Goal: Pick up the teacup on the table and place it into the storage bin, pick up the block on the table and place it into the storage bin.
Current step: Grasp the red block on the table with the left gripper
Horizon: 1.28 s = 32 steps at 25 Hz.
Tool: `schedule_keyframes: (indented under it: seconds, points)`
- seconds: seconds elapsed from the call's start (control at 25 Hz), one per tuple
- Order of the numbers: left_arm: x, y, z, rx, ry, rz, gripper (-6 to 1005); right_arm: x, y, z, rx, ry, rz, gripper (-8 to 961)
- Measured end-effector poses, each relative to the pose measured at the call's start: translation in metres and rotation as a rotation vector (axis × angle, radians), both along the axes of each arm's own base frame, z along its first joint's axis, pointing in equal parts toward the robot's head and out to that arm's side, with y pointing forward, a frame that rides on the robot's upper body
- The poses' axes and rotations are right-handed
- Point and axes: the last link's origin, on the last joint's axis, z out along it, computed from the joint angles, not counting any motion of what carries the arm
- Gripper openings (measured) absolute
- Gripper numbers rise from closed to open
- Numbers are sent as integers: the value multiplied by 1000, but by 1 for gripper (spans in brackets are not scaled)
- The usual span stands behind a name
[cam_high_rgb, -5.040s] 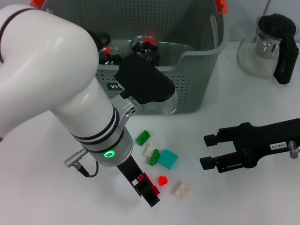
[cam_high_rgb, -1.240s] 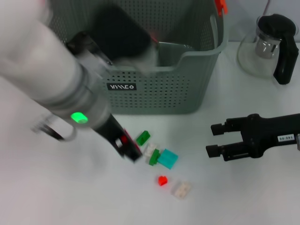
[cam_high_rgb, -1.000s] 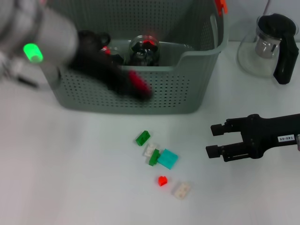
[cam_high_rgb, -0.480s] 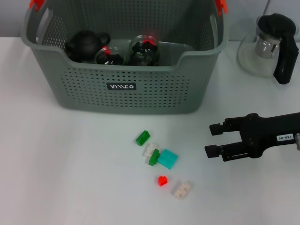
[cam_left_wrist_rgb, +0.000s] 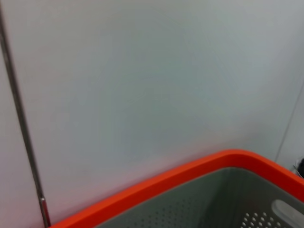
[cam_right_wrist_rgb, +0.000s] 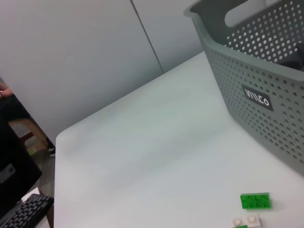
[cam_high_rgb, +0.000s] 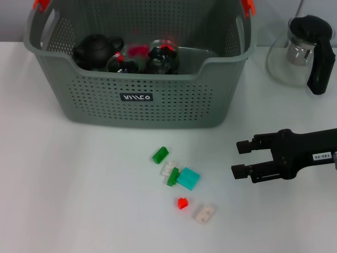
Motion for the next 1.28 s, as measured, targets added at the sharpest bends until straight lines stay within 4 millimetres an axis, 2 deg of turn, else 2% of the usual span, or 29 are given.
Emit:
schedule_keyframes:
  seconds: [0.16, 0.24, 0.44, 0.56, 0.6, 0.76, 0.84, 1.0, 1.28]
  points:
    - [14, -12, 4, -45, 8, -36, 946, 0, 0, 0, 0, 0, 0, 823]
    - [26, -27, 6, -98, 3, -83, 946, 0, 0, 0, 0, 0, 1, 823]
    - [43, -93, -3, -351, -3, -325, 947, -1, 1, 0, 4, -1, 3, 822]
    - [36, -134, -17, -495, 34, -462, 947, -1, 2, -1, 5, -2, 2, 822]
    - [34, -139, -19, -512, 44, -471, 947, -1, 2, -1, 5, -2, 2, 822]
    - [15, -178, -44, -683, 153, -514, 946, -1, 2, 0, 8, 0, -4, 823]
    - [6, -189, -54, -730, 185, -519, 945, -1, 3, 0, 11, 2, -8, 823]
    - [-5, -199, -67, -787, 229, -525, 941, 0, 3, 1, 15, 5, -10, 824]
    - [-25, -190, -91, -862, 311, -546, 935, -2, 3, -1, 15, 8, -5, 822]
